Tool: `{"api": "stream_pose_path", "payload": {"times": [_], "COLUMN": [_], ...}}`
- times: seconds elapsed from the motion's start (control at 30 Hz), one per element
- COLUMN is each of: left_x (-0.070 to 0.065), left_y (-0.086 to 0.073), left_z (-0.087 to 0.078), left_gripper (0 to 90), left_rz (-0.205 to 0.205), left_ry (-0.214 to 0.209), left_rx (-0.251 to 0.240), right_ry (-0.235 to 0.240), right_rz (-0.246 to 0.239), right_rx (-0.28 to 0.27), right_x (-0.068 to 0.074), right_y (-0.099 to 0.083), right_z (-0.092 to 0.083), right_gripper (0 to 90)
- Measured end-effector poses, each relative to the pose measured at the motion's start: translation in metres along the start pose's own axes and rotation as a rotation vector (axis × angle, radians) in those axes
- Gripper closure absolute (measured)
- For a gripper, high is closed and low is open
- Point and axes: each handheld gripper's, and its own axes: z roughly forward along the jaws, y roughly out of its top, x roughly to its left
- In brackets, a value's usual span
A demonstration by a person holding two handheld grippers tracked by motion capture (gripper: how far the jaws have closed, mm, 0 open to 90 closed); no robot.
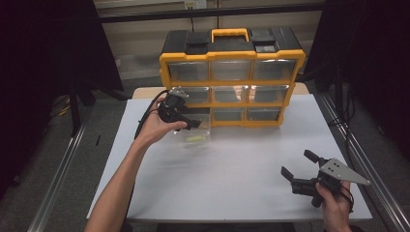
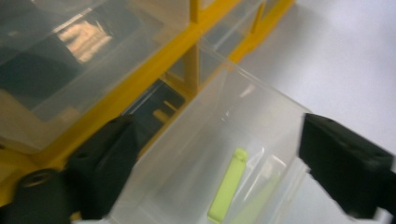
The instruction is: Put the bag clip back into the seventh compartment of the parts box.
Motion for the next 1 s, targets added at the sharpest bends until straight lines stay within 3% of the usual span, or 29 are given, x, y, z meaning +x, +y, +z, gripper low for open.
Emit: {"api": "stream_pose_path", "payload": {"times": [0.2, 0.23, 0.33, 0.43, 0.53, 0.57, 0.6, 0.63, 0.73, 0.87, 1.0], "left_x": [-0.001, -0.002, -0.004, -0.008, -0.015, -0.019, -0.020, -0.022, -0.025, -0.030, -0.033], "left_y": [-0.005, -0.007, -0.010, -0.013, -0.016, -0.017, -0.019, -0.022, -0.029, -0.041, -0.049], "left_z": [0.001, 0.000, 0.000, 0.000, 0.000, 0.002, 0.000, 0.000, 0.000, -0.002, -0.004], "left_gripper": [5.0, 4.8, 4.1, 3.6, 3.1, 3.1, 3.1, 3.1, 2.9, 2.6, 2.8], "left_rz": [-0.035, -0.018, -0.018, -0.002, -0.002, -0.023, 0.007, 0.006, -0.038, -0.073, -0.121], "left_ry": [0.018, 0.014, 0.026, 0.109, 0.118, 0.117, 0.133, 0.146, 0.135, 0.164, 0.170], "left_rx": [-0.057, -0.064, -0.092, -0.102, -0.141, -0.172, -0.180, -0.209, -0.293, -0.387, -0.444], "right_ry": [-0.003, -0.001, 0.000, -0.006, -0.011, -0.009, -0.008, -0.008, -0.010, -0.017, -0.023], "right_rz": [0.011, 0.015, 0.015, 0.024, 0.022, 0.017, 0.018, 0.013, 0.013, 0.011, 0.018], "right_rx": [-0.002, -0.003, -0.002, 0.000, -0.005, -0.004, -0.001, -0.003, -0.006, -0.007, -0.004], "right_x": [-0.002, -0.003, -0.004, -0.005, -0.005, -0.005, -0.004, -0.004, -0.003, -0.004, -0.005], "right_y": [-0.001, -0.001, -0.001, -0.001, -0.001, -0.001, -0.001, -0.001, 0.000, 0.000, 0.001], "right_z": [0.002, 0.002, 0.002, 0.001, 0.001, 0.000, -0.001, -0.001, -0.001, -0.001, -0.001], "right_gripper": [0.0, 0.0, 0.0, 0.0, 0.0, 0.0, 0.0, 0.0, 0.0, 0.0, 0.0]}}
